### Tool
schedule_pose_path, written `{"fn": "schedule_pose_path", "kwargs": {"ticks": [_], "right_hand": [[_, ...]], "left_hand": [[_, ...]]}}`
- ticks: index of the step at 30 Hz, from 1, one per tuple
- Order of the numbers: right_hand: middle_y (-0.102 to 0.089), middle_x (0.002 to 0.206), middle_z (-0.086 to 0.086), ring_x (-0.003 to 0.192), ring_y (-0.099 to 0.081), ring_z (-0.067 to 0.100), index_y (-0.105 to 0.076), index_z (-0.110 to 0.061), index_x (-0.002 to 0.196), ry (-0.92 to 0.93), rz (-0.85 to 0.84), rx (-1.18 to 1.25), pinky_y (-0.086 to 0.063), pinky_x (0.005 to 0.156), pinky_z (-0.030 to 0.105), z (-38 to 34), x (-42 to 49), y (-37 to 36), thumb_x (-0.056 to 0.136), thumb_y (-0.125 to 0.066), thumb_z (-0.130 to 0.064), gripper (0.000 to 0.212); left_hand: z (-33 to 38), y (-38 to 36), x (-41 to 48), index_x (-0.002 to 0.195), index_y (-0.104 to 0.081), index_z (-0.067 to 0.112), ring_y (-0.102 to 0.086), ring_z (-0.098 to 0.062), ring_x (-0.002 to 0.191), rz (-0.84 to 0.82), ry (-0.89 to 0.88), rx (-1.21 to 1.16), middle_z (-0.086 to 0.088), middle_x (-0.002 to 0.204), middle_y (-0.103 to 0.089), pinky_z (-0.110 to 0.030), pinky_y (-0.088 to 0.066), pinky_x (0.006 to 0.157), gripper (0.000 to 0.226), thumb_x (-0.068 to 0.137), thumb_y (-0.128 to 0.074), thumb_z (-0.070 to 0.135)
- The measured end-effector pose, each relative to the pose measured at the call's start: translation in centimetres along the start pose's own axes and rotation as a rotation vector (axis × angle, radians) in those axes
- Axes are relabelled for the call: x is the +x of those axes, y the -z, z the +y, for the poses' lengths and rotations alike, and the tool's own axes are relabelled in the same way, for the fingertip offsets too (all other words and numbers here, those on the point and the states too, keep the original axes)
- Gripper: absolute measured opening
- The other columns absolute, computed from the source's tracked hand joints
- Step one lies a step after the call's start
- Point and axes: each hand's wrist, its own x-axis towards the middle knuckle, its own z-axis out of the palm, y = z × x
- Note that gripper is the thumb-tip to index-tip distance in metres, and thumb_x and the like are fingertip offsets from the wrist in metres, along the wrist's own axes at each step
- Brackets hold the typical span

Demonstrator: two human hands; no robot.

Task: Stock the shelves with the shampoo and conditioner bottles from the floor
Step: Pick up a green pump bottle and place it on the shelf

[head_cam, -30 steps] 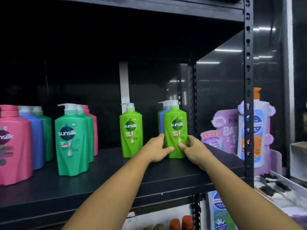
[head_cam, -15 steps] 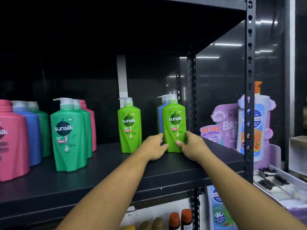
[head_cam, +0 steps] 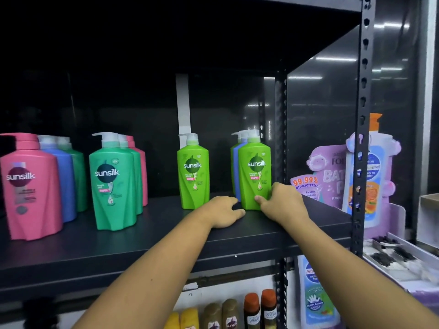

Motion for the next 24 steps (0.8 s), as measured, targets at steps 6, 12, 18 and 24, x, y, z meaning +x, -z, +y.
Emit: {"fn": "schedule_pose_path", "kwargs": {"ticks": [6, 12, 18, 24], "right_hand": [[-0.065, 0.114, 0.013, 0.108, -0.062, 0.034, -0.049, -0.010, 0.116, 0.009, -0.082, 0.132, -0.051, 0.090, 0.041, 0.2, 0.0, 0.1, 0.084, -0.077, -0.045, 0.055], [-0.069, 0.096, 0.008, 0.093, -0.065, 0.032, -0.059, -0.016, 0.095, 0.063, -0.008, -0.019, -0.056, 0.079, 0.040, -0.6, -1.0, 0.7, 0.081, -0.070, -0.058, 0.045], [-0.066, 0.109, 0.010, 0.102, -0.063, 0.035, -0.047, -0.013, 0.112, 0.026, -0.033, 0.101, -0.052, 0.079, 0.040, -0.7, -0.9, 1.1, 0.079, -0.076, -0.056, 0.061], [-0.058, 0.139, 0.012, 0.128, -0.054, 0.033, -0.038, -0.015, 0.141, -0.028, -0.276, 0.223, -0.045, 0.103, 0.039, -0.2, 0.1, 0.3, 0.080, -0.078, -0.054, 0.083]], "left_hand": [[0.1, 0.5, -2.4, 0.156, -0.040, 0.014, -0.038, -0.028, 0.147, -0.014, -0.001, 0.039, -0.008, 0.161, -0.041, -0.036, -0.033, 0.118, 0.060, 0.107, -0.041, 0.049], [-1.1, 1.4, -5.6, 0.154, -0.044, 0.017, -0.037, -0.025, 0.148, -0.030, 0.000, 0.029, -0.002, 0.161, -0.041, -0.035, -0.031, 0.119, 0.060, 0.106, -0.040, 0.052], [-2.4, 2.3, -8.4, 0.137, -0.062, 0.017, -0.052, -0.025, 0.131, -0.037, 0.031, -0.013, -0.003, 0.143, -0.060, -0.036, -0.041, 0.111, 0.050, 0.106, -0.043, 0.051], [-1.9, 2.4, -9.1, 0.142, -0.059, 0.018, -0.045, -0.025, 0.141, -0.037, 0.051, -0.016, -0.001, 0.152, -0.053, -0.034, -0.036, 0.115, 0.051, 0.106, -0.042, 0.050]]}}
